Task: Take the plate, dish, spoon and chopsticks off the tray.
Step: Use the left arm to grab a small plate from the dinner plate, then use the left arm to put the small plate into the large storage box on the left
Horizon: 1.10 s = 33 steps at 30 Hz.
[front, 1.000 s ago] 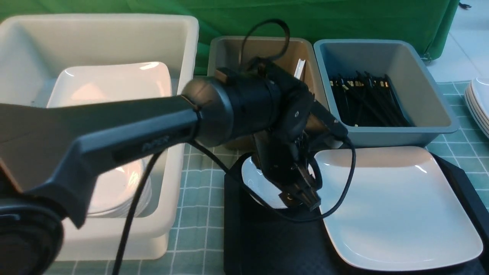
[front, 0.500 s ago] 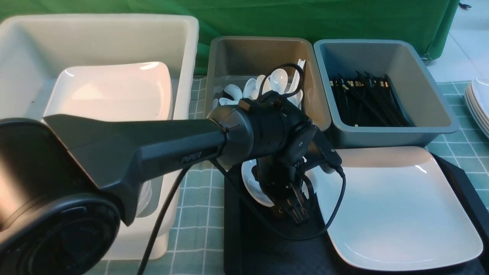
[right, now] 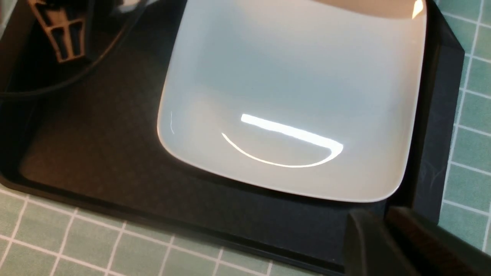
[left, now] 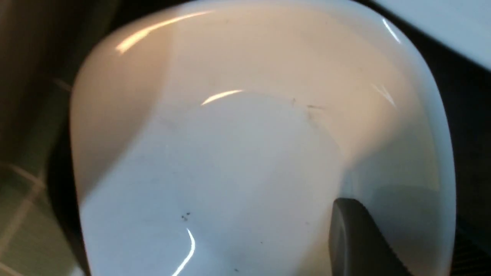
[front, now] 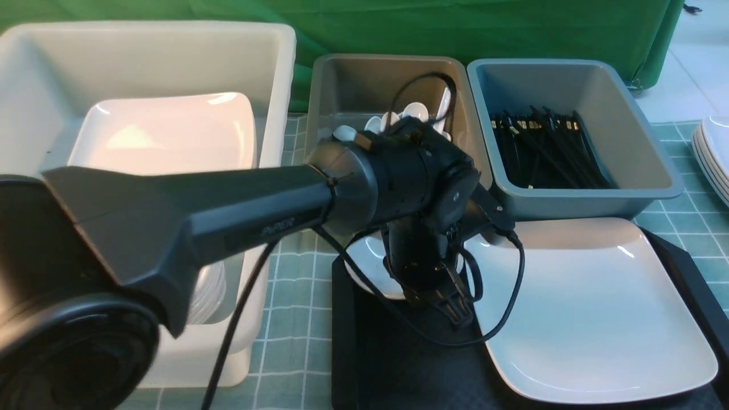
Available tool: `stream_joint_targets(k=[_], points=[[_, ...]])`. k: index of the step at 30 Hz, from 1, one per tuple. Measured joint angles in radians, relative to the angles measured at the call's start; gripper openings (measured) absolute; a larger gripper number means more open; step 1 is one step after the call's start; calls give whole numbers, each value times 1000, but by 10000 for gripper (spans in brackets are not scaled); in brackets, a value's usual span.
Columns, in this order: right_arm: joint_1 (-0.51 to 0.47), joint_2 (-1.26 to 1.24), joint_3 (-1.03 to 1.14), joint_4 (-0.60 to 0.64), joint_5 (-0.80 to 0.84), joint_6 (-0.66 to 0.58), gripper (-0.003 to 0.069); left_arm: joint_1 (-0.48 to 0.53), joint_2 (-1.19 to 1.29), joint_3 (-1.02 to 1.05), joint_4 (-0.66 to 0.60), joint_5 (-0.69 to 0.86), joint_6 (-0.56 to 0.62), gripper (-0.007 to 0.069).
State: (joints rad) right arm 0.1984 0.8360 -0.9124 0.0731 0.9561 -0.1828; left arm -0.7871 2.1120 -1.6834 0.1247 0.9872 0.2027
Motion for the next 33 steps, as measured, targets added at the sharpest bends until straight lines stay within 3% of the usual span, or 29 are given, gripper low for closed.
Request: stream_joint_targets(k=[3, 7, 15, 18, 23, 26, 27, 33], points=[[0, 0, 0, 0, 0, 0, 121, 1, -41, 3, -58, 54, -5, 125], [0, 0, 0, 2, 0, 0, 123, 1, -122, 5, -136, 93, -21, 34], [0, 0, 0, 4, 0, 0, 125, 2, -278, 12, -156, 106, -43, 8], [0, 0, 0, 4, 0, 0, 127, 3, -345, 13, -140, 91, -54, 9], [0, 0, 0, 6, -1, 0, 129, 15, -491, -34, 56, 140, -178, 10], [0, 0, 0, 6, -13, 0, 129, 75, -560, -60, 153, 194, -225, 10], [0, 0, 0, 6, -21, 0, 130, 140, -591, -64, 172, 212, -244, 10], [0, 0, 0, 18, -33, 0, 139, 433, -628, 33, 65, 225, -214, 11]])
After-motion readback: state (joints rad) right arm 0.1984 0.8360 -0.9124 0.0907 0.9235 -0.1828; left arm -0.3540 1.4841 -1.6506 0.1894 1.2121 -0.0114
